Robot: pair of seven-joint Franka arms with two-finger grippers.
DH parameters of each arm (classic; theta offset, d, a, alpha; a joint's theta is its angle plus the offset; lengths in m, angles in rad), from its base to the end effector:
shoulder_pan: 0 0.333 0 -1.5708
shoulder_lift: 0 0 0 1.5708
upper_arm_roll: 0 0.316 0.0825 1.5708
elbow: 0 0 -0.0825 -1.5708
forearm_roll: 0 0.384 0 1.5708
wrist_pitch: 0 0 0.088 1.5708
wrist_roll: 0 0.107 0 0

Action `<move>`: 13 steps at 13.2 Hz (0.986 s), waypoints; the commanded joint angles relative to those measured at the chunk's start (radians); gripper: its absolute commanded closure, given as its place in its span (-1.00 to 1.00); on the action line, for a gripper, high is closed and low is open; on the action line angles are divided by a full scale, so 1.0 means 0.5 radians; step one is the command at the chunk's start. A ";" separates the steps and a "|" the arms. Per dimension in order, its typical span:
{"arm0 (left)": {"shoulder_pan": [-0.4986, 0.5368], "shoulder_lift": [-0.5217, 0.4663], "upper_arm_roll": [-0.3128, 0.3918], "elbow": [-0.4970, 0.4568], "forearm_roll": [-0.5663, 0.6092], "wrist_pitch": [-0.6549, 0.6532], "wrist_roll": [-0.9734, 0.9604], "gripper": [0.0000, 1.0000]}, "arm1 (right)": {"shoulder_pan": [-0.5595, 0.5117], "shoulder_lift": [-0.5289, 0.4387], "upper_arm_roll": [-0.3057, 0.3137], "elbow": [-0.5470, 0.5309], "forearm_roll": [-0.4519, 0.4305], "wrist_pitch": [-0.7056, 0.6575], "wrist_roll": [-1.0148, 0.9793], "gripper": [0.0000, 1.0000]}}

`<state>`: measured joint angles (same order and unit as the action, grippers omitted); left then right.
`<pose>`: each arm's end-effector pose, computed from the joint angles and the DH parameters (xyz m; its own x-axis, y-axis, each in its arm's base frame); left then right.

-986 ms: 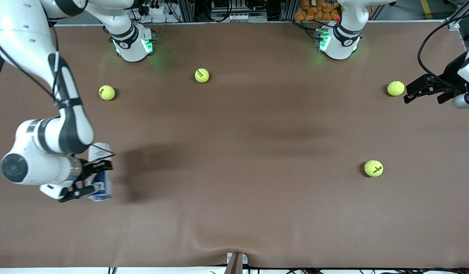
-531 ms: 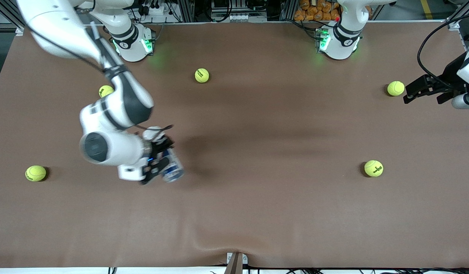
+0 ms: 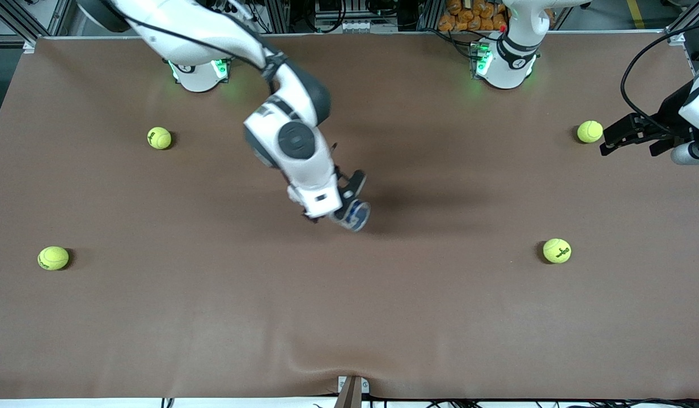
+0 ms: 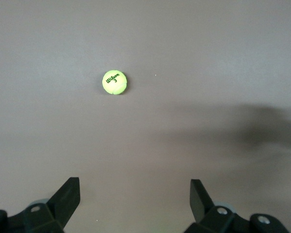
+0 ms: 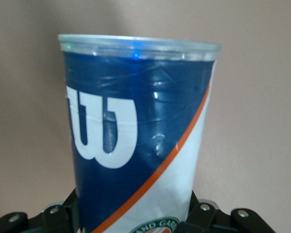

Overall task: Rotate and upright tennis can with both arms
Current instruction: 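Lift the can with the right gripper and carry it to mid-table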

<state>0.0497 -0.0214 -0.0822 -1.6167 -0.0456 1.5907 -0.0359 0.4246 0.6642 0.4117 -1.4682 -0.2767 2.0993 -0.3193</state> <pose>0.5487 -0.0231 0.6164 1.0000 0.0043 -0.0063 0.0046 -0.9990 0.0436 0.5268 0.4841 0.3151 0.3519 0.9356 0.0274 0.9360 -0.3520 0.0011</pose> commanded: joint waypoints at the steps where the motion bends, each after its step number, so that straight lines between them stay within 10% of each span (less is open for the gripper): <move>1: 0.020 0.027 -0.011 0.027 -0.038 -0.021 0.026 -1.00 | 0.199 0.156 -0.026 0.016 -0.332 0.078 -0.012 -0.59; 7: 0.026 0.046 -0.011 0.027 -0.099 -0.021 0.026 -1.00 | 0.580 0.328 -0.323 0.034 -0.554 0.250 0.090 -1.00; 13: 0.026 0.073 -0.001 0.030 -0.218 -0.021 0.023 -1.00 | 0.583 0.154 -0.250 0.077 -0.459 0.143 0.096 -1.00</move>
<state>0.0537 0.0069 -0.0796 -1.6169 -0.1242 1.5907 -0.0359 0.7091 0.7980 0.2705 -1.4208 -0.5158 2.2178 -0.2918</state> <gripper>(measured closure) 0.000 0.000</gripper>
